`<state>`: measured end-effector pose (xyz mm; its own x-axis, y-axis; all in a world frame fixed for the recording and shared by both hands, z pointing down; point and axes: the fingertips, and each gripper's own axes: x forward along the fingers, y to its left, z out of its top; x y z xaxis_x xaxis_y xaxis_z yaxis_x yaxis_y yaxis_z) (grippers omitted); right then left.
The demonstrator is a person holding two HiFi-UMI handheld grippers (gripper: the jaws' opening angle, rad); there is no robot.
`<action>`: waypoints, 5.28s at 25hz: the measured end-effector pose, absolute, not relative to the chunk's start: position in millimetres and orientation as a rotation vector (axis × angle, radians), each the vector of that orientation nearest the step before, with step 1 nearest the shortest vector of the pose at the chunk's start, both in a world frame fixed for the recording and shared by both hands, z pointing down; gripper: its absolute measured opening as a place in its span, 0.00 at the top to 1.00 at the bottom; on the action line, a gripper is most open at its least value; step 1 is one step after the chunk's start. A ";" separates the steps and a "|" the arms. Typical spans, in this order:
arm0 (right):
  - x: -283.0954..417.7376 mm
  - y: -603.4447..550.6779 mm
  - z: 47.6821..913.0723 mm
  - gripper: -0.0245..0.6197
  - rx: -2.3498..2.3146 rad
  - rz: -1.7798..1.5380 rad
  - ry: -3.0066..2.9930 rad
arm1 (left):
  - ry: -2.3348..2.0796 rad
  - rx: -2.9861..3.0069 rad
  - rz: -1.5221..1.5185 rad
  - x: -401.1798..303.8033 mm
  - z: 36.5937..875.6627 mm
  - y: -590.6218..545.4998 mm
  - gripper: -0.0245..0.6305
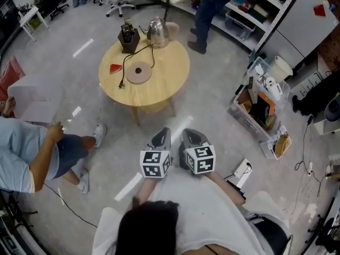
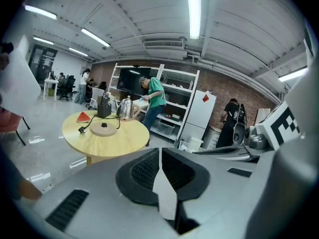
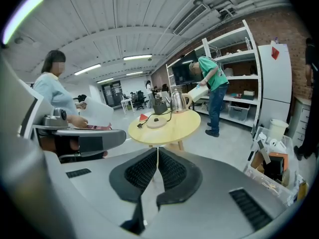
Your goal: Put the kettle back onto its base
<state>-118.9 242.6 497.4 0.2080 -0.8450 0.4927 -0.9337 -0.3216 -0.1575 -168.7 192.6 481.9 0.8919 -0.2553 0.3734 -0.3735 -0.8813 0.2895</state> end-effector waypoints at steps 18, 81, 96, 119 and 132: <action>-86.7 206.8 500.9 0.92 2.279 0.761 -1.758 | -0.532 2.677 0.470 -142.0 485.0 156.3 0.90; 151.1 71.4 525.1 0.92 2.090 0.848 -1.932 | -0.727 2.601 0.507 73.8 493.7 32.9 0.90; 164.4 65.5 530.1 0.92 2.039 0.867 -1.984 | -0.709 2.588 0.453 103.6 489.6 44.8 0.90; 160.9 61.9 520.1 0.92 2.075 0.817 -2.015 | -0.737 2.624 0.417 94.8 481.8 42.7 0.90; 168.9 35.7 515.1 0.92 2.116 0.778 -1.998 | -0.756 2.626 0.406 95.5 480.5 11.7 0.90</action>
